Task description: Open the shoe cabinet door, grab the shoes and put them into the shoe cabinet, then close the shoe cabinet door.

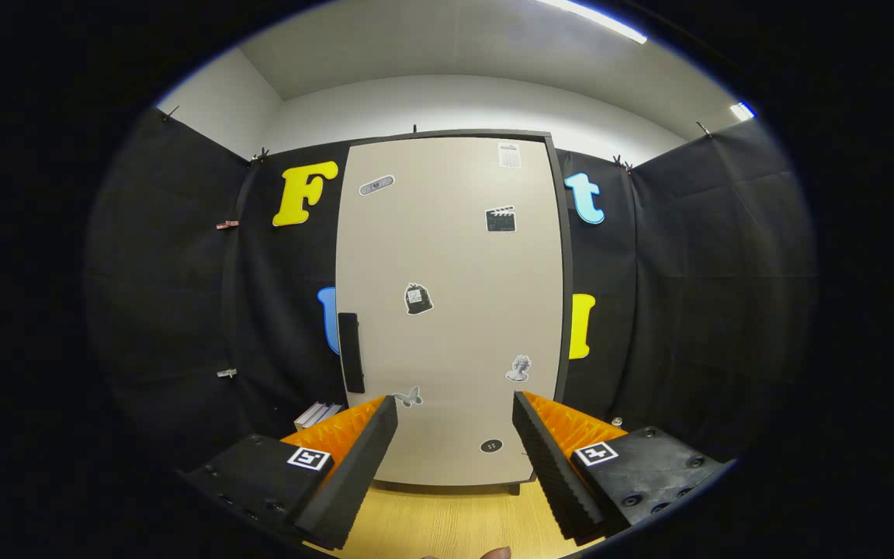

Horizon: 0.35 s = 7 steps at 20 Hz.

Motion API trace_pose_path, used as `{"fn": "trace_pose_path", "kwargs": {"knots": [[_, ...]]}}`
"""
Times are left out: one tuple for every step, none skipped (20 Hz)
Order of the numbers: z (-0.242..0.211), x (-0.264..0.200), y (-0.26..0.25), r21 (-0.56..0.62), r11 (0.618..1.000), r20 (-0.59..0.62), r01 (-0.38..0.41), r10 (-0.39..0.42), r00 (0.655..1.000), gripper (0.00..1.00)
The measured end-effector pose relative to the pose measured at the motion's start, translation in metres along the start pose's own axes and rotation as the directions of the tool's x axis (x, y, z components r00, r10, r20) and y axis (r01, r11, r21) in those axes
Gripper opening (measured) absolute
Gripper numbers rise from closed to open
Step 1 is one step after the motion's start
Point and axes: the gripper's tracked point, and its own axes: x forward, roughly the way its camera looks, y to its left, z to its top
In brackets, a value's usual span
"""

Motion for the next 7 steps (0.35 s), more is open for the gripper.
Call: {"fn": "trace_pose_path", "kwargs": {"knots": [[-0.0003,-0.0002,-0.0013,0.0,1.0,-0.001,0.001,-0.001,1.0,0.98],[-0.0007,-0.0001,-0.0017,0.002,1.0,-0.002,0.001,-0.001,1.0,0.98],[-0.001,0.0003,-0.0015,0.004,1.0,-0.003,0.001,-0.001,1.0,0.98],[-0.0005,0.0002,-0.0025,0.005,1.0,-0.002,0.001,-0.001,1.0,0.98],[0.0003,0.0004,-0.0027,0.005,1.0,-0.001,0.002,-0.002,1.0,0.98],[0.0007,-0.0001,-0.0031,0.005,1.0,0.0,0.002,-0.002,1.0,0.98],[0.0006,0.0003,-0.0034,0.004,1.0,0.0,0.003,-0.003,1.0,0.98]]}}
